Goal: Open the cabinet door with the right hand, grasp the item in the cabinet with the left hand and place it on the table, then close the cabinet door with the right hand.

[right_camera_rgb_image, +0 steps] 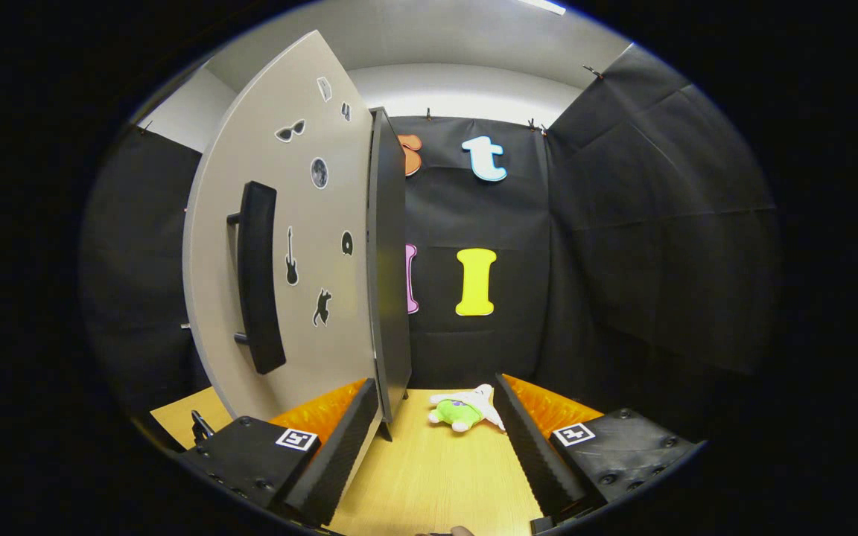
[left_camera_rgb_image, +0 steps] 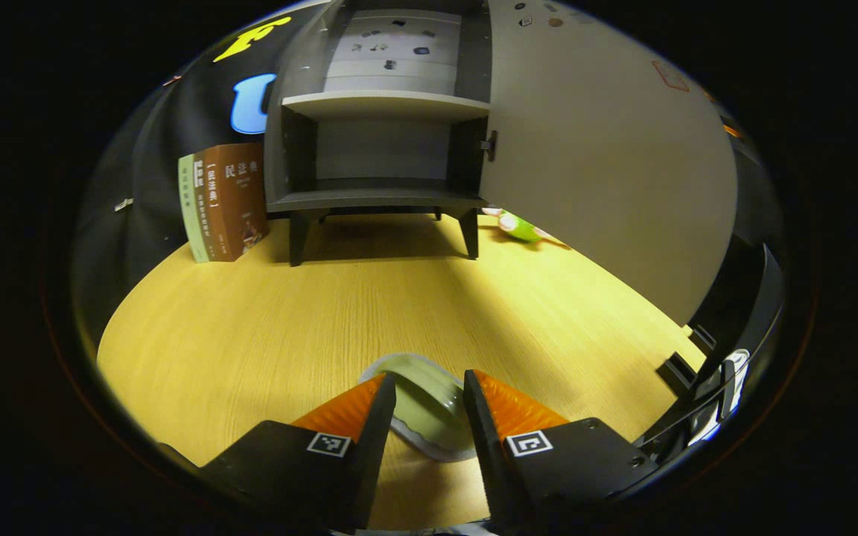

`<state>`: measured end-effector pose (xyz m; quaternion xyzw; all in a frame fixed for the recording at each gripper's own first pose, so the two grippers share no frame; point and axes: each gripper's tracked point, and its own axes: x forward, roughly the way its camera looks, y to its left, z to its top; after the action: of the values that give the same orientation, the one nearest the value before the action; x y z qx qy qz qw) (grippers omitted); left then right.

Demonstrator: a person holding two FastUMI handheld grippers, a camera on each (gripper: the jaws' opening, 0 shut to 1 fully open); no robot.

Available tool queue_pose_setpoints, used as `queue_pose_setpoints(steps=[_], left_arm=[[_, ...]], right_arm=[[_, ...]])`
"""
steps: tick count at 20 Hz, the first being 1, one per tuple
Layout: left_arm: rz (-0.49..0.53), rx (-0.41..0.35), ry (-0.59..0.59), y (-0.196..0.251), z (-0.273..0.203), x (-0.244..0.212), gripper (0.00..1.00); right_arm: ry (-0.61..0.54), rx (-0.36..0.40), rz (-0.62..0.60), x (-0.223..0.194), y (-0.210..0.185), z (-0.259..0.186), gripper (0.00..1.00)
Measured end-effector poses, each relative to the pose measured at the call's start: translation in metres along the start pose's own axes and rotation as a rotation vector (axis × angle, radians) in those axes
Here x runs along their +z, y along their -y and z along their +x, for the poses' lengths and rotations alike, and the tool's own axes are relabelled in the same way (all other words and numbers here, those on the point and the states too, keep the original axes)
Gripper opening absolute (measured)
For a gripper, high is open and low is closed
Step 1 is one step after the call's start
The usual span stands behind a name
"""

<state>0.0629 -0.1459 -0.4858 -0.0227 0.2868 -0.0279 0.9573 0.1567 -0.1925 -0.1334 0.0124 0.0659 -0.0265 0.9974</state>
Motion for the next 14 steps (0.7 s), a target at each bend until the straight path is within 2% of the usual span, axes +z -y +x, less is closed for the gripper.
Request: queue_pose_setpoints(steps=[4,6,8,11,14], left_arm=[[0.102,-0.156,-0.045,0.003,-0.004,-0.006,0.61],[0.162,-0.172,-0.092,-0.004,-0.009,-0.017,0.6],[0.172,-0.151,-0.065,-0.007,-0.013,-0.009,0.61],[0.097,-0.139,-0.029,-0.007,-0.034,0.01,0.56],[0.039,-0.124,0.057,0.002,-0.064,0.061,0.54]], right_arm=[[0.015,-0.024,0.002,0.008,-0.011,-0.011,0.99],[0.013,-0.023,0.006,0.009,-0.018,-0.015,1.0],[0.01,-0.021,0.013,0.01,-0.024,-0.018,0.99],[0.018,-0.008,0.036,0.019,-0.032,-0.02,0.98],[0.046,0.047,0.068,0.037,-0.047,-0.023,0.98]])
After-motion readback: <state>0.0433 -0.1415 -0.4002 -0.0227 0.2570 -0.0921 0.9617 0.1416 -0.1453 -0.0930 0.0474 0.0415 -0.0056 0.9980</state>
